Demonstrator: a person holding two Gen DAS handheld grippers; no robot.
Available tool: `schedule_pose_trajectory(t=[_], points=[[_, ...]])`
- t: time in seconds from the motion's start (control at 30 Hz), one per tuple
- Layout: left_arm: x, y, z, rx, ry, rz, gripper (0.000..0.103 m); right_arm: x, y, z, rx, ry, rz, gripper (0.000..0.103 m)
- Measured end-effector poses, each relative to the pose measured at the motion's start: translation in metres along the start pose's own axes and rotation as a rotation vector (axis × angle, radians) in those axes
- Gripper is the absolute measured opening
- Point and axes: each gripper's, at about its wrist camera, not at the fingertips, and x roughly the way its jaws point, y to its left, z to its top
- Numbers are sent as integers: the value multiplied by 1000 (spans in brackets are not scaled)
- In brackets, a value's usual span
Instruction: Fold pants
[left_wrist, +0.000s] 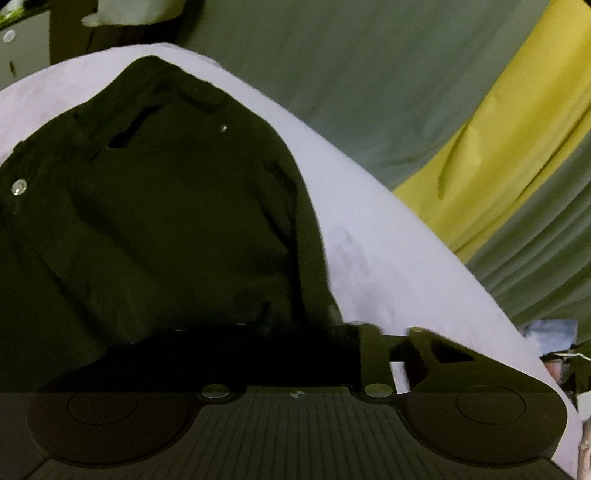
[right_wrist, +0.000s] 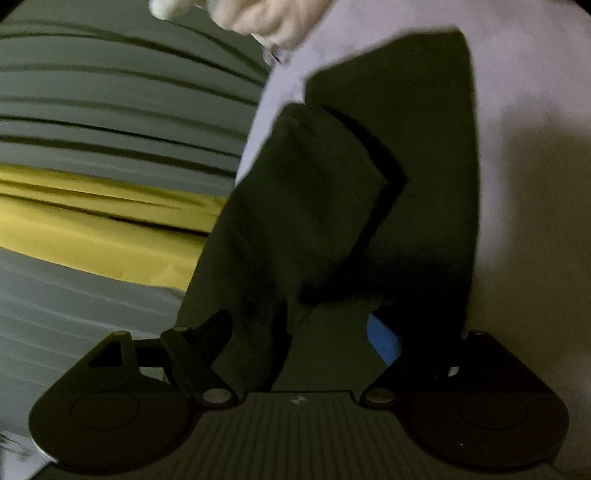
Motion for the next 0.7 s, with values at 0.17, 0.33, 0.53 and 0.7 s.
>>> schedule_pose_trajectory(t=[0.17, 0.33, 0.53, 0.7], points=[[-17, 9, 1, -55, -51, -95, 5, 10, -3, 9, 29, -10, 14, 81], [-51, 16, -10, -103, -121, -168, 5, 18, 15, 22, -65, -62, -38, 58], [-99, 38, -22, -196, -171, -264, 5, 20, 7, 34, 0, -96, -66, 4], [-161, 50, -65, -155, -344, -356, 5, -17, 60, 44, -236, -187, 19, 3]])
